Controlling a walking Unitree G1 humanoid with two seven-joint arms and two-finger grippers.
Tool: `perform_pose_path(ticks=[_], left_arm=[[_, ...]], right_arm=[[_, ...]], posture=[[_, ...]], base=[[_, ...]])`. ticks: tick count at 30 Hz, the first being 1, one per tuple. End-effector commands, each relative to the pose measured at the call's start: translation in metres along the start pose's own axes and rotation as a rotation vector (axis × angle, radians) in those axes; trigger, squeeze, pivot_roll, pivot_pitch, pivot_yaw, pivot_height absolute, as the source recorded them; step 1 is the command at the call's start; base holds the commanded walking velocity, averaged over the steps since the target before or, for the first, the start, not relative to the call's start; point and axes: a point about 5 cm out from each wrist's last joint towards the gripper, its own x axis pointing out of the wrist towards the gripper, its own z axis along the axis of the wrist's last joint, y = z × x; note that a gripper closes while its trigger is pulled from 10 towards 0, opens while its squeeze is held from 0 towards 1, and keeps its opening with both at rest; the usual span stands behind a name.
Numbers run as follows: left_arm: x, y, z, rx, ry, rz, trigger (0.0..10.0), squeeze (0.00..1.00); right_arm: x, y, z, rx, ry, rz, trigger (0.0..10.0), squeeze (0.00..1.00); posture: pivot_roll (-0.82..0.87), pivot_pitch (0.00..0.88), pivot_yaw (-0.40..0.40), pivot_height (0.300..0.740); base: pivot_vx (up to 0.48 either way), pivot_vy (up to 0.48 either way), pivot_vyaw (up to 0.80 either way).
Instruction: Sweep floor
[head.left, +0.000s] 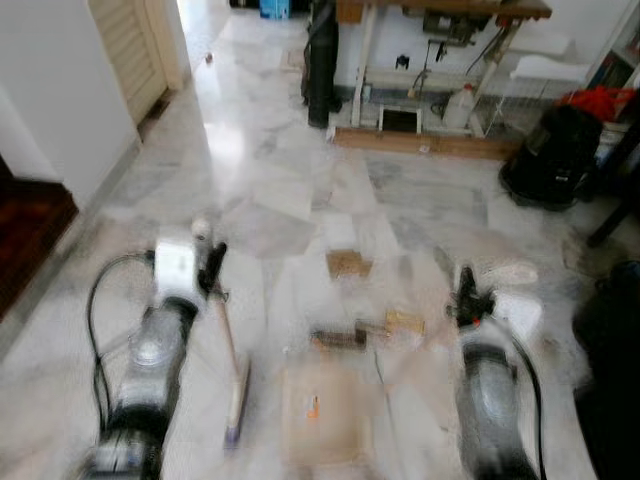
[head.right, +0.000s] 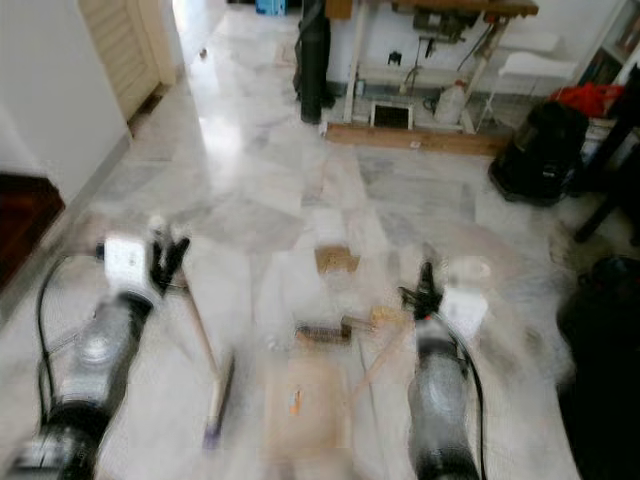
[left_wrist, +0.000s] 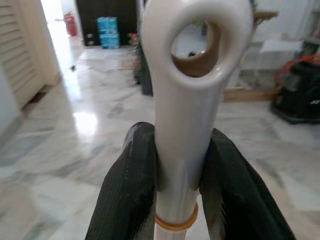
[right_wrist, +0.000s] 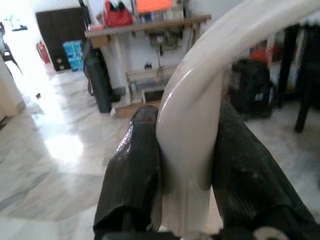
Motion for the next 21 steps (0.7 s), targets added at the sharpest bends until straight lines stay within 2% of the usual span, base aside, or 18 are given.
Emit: perform_pose_path(ticks=[1, 17, 21], left_arm=[[0.0030, 0.0045, 0.0103, 0.017, -0.045, 0.005, 10.0, 0.00], [0.0038, 0.0051, 0.0133, 0.019, -0.055, 0.015, 10.0, 0.00], [0.0033, 0.0059, 0.0132, 0.022, -0.053, 0.017, 10.0, 0.00]], right_arm=[[0.0030, 0.0037, 0.0059, 0.013, -0.034, 0.003, 10.0, 0.00], [0.0039, 0.0033, 0.0063, 0.010, -0.031, 0.006, 10.0, 0.00], [0.0022, 0.0023, 0.0049, 0.010, -0.026, 0.004, 10.0, 0.00]], posture=[[0.17, 0.061, -0.067, 0.740], [0.16, 0.075, -0.073, 0.740], [0.16, 0.079, -0.073, 0.740]], base=[[0.259, 0.000, 0.00], [0.257, 0.000, 0.00], [0.000, 0.000, 0.00]])
